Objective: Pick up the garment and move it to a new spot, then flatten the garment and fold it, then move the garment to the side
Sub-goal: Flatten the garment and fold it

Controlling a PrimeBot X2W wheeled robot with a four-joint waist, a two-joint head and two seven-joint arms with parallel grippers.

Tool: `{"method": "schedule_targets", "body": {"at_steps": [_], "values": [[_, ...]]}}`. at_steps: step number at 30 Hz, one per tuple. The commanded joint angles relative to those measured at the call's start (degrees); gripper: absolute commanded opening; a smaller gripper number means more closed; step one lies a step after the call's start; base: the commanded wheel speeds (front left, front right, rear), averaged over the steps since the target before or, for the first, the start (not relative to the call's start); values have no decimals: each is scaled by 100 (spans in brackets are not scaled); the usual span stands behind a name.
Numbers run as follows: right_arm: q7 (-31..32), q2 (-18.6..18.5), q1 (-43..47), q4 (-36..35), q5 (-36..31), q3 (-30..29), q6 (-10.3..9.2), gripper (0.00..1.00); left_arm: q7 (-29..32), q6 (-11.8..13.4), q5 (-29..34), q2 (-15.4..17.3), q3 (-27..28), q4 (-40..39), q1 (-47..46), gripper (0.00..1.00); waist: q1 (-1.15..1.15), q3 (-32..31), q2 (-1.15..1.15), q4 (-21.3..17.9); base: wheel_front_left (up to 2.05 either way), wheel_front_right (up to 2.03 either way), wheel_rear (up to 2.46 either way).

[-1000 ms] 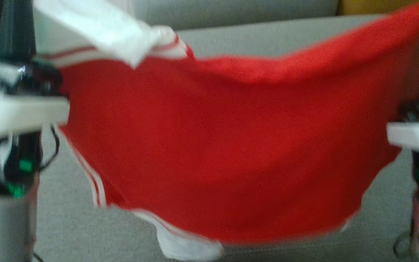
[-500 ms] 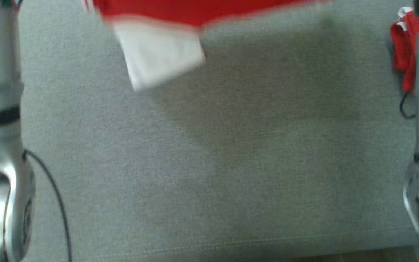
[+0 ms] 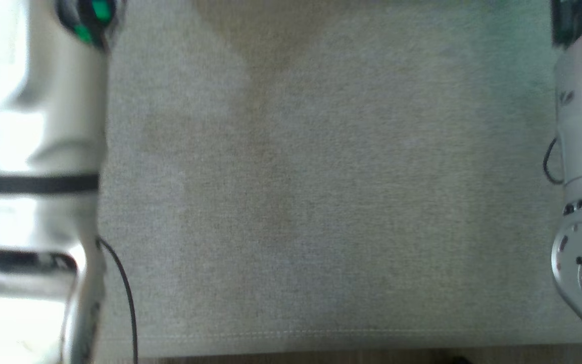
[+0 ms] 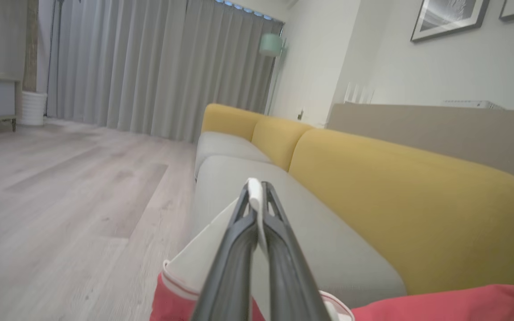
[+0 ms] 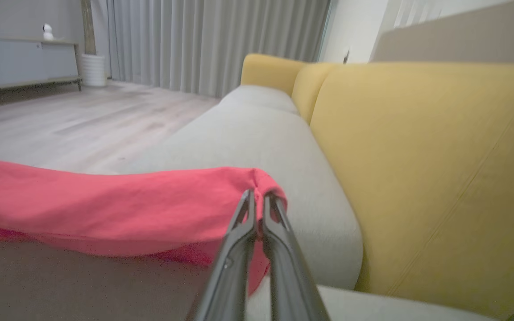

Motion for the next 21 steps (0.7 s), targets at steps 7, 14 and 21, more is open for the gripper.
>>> {"method": "schedule_targets", "body": {"at_steps": [7, 14, 21], "values": [[-75, 146, 273, -203, 105, -64, 37, 0, -26, -301, -66, 35, 529, -626, 821, 0, -2, 558, 0, 159, 0, 0, 0], [-77, 149, 789, -621, 997, 164, 37, 0, -26, -394, -274, -23, 728, -1177, 1602, 0, -2, 521, 0, 114, 0, 0, 0], [-77, 149, 1589, -1373, 1847, 401, 37, 0, -27, -399, -619, -31, 794, -2116, 2644, 0, -2, 215, 0, 71, 0, 0, 0]]}}
